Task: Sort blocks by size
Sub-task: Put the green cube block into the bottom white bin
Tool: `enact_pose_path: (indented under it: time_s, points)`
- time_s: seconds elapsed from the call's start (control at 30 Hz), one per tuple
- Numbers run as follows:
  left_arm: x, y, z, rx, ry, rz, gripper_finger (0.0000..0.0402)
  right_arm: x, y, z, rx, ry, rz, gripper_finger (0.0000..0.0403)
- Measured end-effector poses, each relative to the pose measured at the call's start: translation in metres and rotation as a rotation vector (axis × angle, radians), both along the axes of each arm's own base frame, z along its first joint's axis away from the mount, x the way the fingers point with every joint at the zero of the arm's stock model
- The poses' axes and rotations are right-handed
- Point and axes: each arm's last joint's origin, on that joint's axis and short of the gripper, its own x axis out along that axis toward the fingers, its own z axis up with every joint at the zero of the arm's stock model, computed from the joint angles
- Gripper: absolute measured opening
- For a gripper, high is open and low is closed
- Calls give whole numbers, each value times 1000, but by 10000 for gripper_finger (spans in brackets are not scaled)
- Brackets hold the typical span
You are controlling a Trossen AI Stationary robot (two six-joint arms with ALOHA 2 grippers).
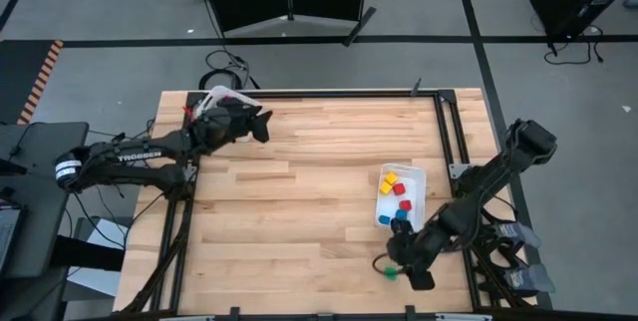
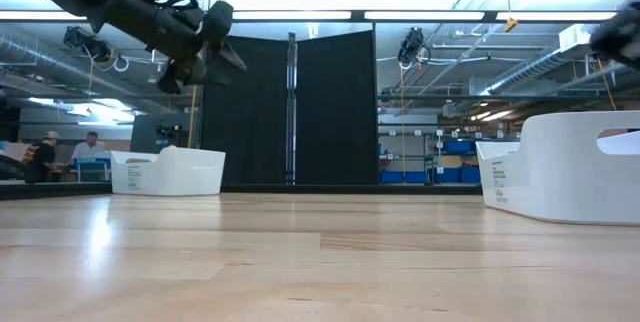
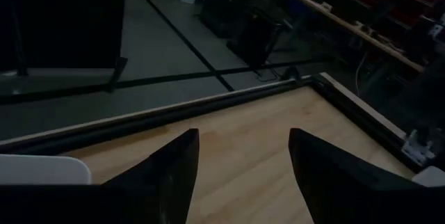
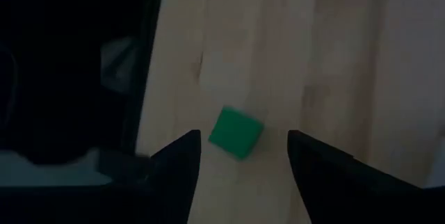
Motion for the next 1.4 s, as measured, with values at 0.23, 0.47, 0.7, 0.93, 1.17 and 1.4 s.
enact_pose_path:
  time_s: [0.23, 0.47, 0.7, 0.93, 1.17, 1.4]
  points:
    - [6, -16, 0, 13, 2, -38, 230, 0, 12, -21, -74, 49, 19, 242]
    - [11, -31, 1, 20, -4, -73, 229, 10, 25, -20, -126, 27, 68, 278]
    - [14, -46, 2, 21, -22, -99, 229, 19, 42, -31, -236, 56, 198, 311]
    - [17, -55, 0, 29, -15, -114, 229, 31, 53, -42, -363, 85, 331, 313]
    - [27, -60, -8, 22, 4, -134, 229, 34, 53, -52, -384, 141, 394, 313]
    - [39, -60, -15, 22, -7, -139, 229, 34, 54, -55, -386, 151, 424, 283]
